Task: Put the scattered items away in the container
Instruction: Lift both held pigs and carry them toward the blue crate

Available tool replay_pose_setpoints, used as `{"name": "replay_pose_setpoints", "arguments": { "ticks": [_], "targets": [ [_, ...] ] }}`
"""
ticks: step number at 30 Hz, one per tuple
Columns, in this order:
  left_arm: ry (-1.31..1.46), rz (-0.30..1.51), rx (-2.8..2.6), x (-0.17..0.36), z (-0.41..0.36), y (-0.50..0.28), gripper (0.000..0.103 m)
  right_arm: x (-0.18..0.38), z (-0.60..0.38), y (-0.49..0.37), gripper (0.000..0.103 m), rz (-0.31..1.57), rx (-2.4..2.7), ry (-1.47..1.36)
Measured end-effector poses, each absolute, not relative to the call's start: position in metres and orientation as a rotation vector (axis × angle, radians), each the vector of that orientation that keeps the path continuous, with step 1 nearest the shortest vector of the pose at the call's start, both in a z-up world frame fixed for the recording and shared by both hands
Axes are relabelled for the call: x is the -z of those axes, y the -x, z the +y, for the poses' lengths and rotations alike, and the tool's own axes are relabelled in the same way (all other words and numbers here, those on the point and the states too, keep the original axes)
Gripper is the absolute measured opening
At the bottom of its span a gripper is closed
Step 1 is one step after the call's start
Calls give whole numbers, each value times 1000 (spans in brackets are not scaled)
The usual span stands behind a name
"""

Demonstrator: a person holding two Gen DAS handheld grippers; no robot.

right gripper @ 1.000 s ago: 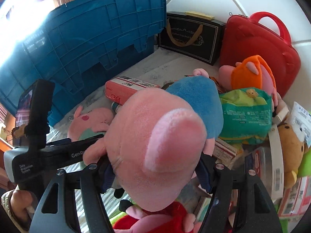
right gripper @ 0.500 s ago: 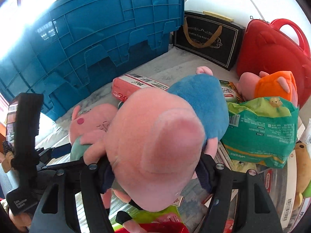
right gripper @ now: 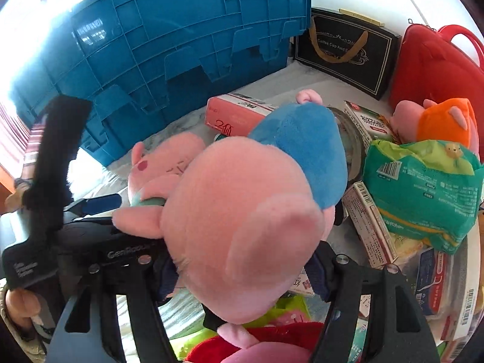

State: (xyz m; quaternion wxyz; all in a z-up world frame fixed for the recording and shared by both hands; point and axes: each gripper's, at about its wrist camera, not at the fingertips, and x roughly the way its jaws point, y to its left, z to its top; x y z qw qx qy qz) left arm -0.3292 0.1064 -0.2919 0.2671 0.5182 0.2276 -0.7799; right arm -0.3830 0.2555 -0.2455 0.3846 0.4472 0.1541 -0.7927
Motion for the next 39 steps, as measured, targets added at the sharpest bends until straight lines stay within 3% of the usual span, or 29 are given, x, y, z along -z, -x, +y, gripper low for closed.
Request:
{"name": "replay_pose_setpoints", "arguments": {
  "ticks": [4, 9, 11, 13, 18, 19, 20, 21, 24, 31, 33, 35, 39],
  "targets": [
    [-1407, 621, 2121, 298, 108, 344, 98, 246, 257, 397, 68, 395, 2038, -1146],
    [-1394, 552, 2167, 295, 119, 344, 74, 250, 258, 401, 68, 375, 2028, -1162],
    [-1405, 544, 2212, 287, 122, 330, 52, 252, 256, 392, 67, 396, 1998, -1190],
    [-1423, 516, 2243, 279, 125, 314, 50, 254, 255, 382, 67, 416, 1968, -1217],
    [-1426, 495, 2222, 269, 111, 286, 55, 260, 251, 359, 70, 465, 1891, -1284],
    [-1426, 491, 2218, 266, 109, 280, 60, 261, 250, 355, 74, 475, 1875, -1297],
    [-1427, 487, 2214, 264, 106, 275, 76, 262, 249, 350, 75, 485, 1859, -1310],
    [-1427, 483, 2210, 262, 103, 269, 82, 264, 248, 346, 75, 494, 1844, -1323],
    [-1429, 472, 2197, 256, 95, 252, 82, 242, 258, 346, 76, 395, 1880, -1333],
    [-1514, 625, 2123, 271, 68, 278, 82, 186, 270, 363, 97, 270, 2059, -1312],
    [-1555, 690, 2114, 281, 65, 293, 83, 181, 264, 371, 97, 279, 2096, -1324],
    [-1611, 683, 2078, 289, 69, 307, 90, 177, 255, 380, 97, 291, 2124, -1342],
    [-1634, 644, 2080, 298, 71, 316, 92, 203, 232, 388, 97, 379, 2089, -1461]
  ]
}}
